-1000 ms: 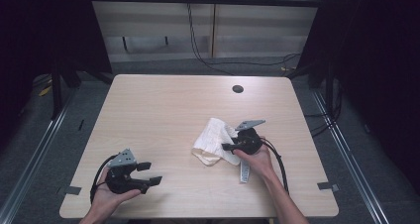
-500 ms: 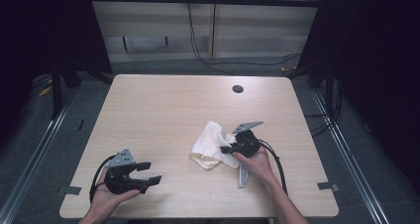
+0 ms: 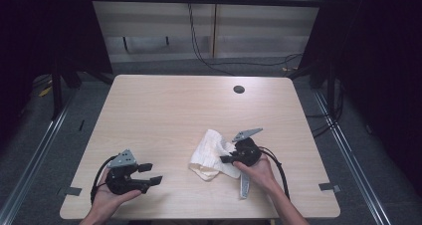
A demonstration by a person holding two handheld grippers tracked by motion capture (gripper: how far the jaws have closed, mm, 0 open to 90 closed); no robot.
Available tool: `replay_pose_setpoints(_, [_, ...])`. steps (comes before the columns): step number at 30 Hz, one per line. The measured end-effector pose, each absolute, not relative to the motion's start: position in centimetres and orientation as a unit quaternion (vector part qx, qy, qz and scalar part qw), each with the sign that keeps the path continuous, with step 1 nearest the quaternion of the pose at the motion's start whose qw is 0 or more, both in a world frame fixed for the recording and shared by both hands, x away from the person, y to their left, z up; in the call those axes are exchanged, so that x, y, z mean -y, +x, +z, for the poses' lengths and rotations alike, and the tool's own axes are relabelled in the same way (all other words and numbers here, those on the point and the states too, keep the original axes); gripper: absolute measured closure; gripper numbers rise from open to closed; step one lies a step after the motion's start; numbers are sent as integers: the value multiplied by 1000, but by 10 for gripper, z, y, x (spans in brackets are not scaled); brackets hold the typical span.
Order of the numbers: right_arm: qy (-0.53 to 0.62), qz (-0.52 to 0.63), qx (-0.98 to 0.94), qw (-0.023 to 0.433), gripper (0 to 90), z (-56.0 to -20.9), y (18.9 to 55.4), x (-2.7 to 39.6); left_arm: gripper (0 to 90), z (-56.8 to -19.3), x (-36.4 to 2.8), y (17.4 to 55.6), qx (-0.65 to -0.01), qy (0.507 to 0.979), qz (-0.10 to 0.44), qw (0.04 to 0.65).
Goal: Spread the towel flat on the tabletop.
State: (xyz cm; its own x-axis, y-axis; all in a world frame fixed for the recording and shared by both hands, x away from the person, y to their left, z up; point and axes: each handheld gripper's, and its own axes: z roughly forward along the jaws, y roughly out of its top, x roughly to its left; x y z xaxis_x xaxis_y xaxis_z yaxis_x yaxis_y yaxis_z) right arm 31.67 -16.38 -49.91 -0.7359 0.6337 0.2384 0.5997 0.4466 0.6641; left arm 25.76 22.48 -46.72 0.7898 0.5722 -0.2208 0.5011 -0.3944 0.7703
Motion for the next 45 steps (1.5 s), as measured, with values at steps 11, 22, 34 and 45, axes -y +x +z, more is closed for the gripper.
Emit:
replay_pose_setpoints(11, [359, 385, -850, 1, 814, -497, 292, 148, 436, -468, -223, 257, -318, 836, 37, 445])
replay_pose_setpoints(22, [338, 382, -860, 0, 705, -494, 274, 117, 395, -468, -223, 257, -316, 837, 42, 445])
replay_pose_setpoints(34, [320, 425, -846, 33, 422, -460, 254, 141, 372, -467, -225, 257, -320, 834, 41, 447])
replay_pose_setpoints(45, [260, 410, -874, 4, 638, -472, 224, 146, 372, -468, -225, 258, -321, 835, 40, 445])
